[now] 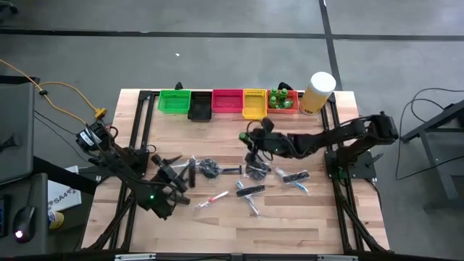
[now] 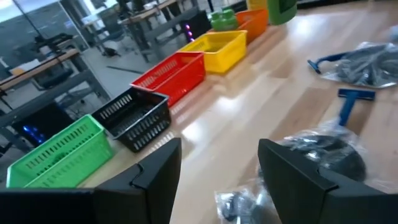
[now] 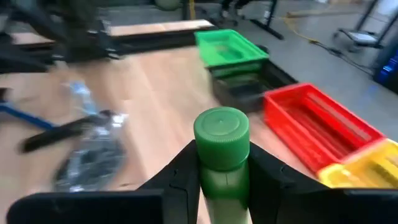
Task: Pick & Place Travel size toiletries
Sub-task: Put the green shampoo bottle into the orange basket
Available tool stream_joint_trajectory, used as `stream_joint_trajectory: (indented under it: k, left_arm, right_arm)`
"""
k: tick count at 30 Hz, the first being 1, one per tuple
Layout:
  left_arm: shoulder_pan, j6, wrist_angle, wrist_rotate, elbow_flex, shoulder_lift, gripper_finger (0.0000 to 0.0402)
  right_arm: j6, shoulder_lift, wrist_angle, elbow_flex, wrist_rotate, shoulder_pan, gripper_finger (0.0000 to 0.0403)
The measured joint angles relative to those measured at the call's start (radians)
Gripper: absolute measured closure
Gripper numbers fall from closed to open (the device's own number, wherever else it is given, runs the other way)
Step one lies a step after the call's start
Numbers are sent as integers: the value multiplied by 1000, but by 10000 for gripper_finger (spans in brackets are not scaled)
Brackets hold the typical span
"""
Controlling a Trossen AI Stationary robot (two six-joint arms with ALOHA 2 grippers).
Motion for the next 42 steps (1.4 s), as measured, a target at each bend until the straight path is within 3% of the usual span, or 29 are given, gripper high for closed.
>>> stream_joint_trajectory:
  k: [5,15,25,34,38,42]
  left_arm:
    - [0,-134,-66,-28,-38,0,190]
    - [19,-332,-83,-104,-120,-4,190]
    - [93,-334,-78,-154,-121,-4,190]
    - [105,-329,-60,-218,-68,-4,190]
    - [105,-213,18,-210,-39,-4,190]
    - [106,-98,90,-184,-15,-4,190]
  right_arm:
    - [3,-11,-33,0,-19,-93,319]
    - [-24,-23,-44,0,-167,-317,319]
    - [-42,-46,-36,0,-213,-493,322]
    - [-5,-48,-79,0,-59,-560,322]
    - [-52,-48,-77,0,-11,-572,322]
    - [-67,-53,-100,0,-39,-618,322]
